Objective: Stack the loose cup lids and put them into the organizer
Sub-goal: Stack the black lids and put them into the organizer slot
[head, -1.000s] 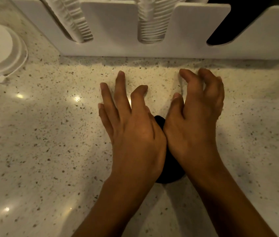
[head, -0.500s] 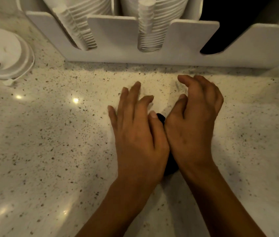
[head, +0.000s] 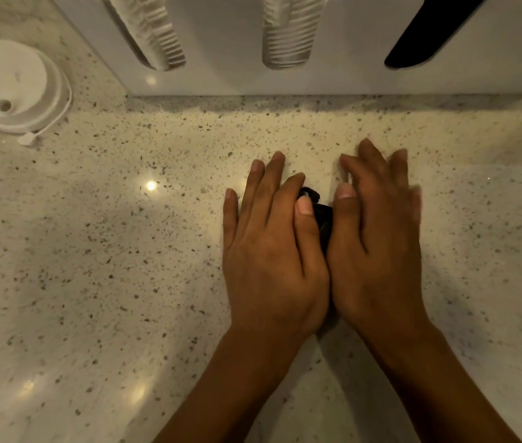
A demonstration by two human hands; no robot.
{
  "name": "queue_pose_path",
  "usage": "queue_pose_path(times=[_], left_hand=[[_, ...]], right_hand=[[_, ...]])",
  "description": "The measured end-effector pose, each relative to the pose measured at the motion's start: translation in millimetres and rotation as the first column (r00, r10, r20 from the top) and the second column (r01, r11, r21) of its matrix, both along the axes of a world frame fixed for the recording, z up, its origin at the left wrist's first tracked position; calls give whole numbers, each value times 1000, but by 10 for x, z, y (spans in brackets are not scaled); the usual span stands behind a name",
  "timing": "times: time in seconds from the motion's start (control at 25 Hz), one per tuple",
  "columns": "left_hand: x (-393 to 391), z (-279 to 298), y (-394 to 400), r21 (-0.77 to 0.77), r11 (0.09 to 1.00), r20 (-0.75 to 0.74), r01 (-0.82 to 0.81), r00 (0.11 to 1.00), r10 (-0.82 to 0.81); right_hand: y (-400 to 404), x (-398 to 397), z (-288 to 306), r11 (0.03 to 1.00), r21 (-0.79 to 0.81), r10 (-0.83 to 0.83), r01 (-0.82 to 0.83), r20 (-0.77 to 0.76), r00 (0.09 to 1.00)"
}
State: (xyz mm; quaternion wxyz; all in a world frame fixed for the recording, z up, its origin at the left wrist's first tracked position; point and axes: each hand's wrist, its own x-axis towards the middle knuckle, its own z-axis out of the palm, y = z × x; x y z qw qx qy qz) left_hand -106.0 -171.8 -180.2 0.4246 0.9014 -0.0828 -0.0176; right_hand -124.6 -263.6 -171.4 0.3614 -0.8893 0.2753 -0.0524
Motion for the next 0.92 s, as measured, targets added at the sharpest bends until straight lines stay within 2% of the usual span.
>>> queue_pose_path(times=[0.12,0.4,0.64,0.76,0.92], left_hand=[[15,26,-8,-11,1000,-13,11,1000,-11],[131,43,62,71,969,-25,238,971,-236],[226,70,65,-201,967,-8,159,986,-164],[239,74,102,-249,952,27,180,984,-179],[276,70,78,-362,921,42,142,990,-137]], right_hand=[[-31,-74,4,994,-93,60,-65,-53,997],[-8,-27,-1,991,-133,32,-27,36,999],[-43,141,2,992,-126,41,-8,267,963],[-75,191,-11,998,-45,48,-36,309,950],[-67,161,-27,998,-2,59,-66,474,878]])
